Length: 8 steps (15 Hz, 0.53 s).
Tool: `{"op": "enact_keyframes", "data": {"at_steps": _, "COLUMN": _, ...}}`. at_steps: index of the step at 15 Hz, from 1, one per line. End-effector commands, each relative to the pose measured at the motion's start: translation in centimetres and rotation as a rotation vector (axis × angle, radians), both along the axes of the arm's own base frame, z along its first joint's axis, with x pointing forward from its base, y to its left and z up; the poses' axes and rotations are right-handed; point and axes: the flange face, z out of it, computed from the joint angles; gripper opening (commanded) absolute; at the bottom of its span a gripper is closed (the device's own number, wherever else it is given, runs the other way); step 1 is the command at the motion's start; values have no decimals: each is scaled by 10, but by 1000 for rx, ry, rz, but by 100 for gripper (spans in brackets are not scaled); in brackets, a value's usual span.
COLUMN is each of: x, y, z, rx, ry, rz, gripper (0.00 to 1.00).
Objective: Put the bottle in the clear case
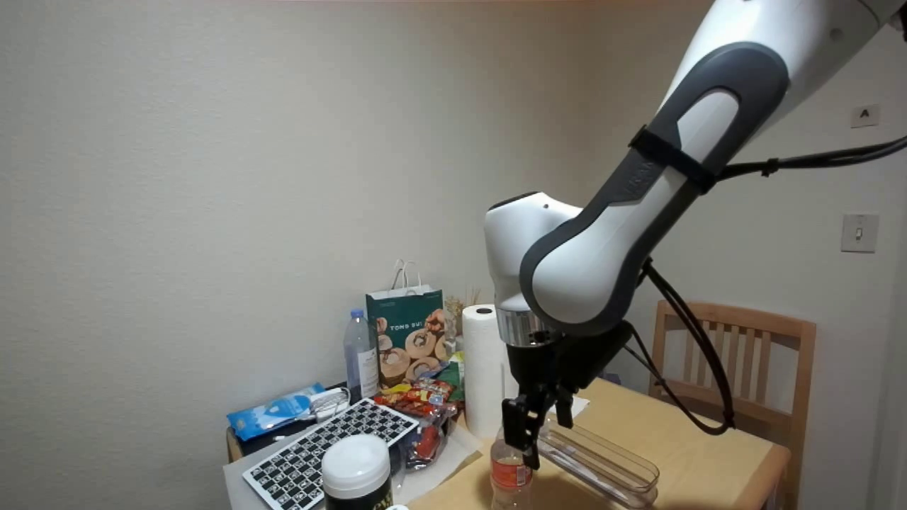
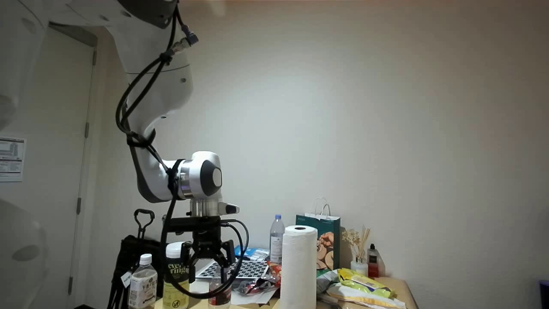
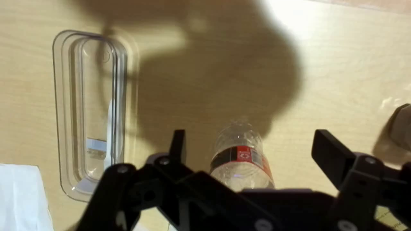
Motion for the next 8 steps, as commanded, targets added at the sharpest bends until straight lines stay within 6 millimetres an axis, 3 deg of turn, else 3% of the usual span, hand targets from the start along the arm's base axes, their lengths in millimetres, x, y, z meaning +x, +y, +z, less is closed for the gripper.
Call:
{"op": "enact_keyframes", "data": {"at_steps": 1, "x": 24, "y": 3, "z": 0, "rx": -58, "ry": -129, "rz": -17, "gripper": 100}}
{"op": "enact_keyframes", "data": {"at_steps": 3, "x": 28, "y": 2, "z": 13, "rx": -108, "ry": -215, "rz": -50, "gripper": 100}}
{"op": "enact_keyframes", "data": {"at_steps": 4, "x": 25, "y": 0, "z": 6, "rx": -79, "ry": -146, "rz": -27, "gripper": 100}}
{"op": "enact_keyframes", "data": {"at_steps": 8, "x": 27, "y": 4, "z": 4, "rx": -51, "ry": -144, "rz": -14, "gripper": 100}}
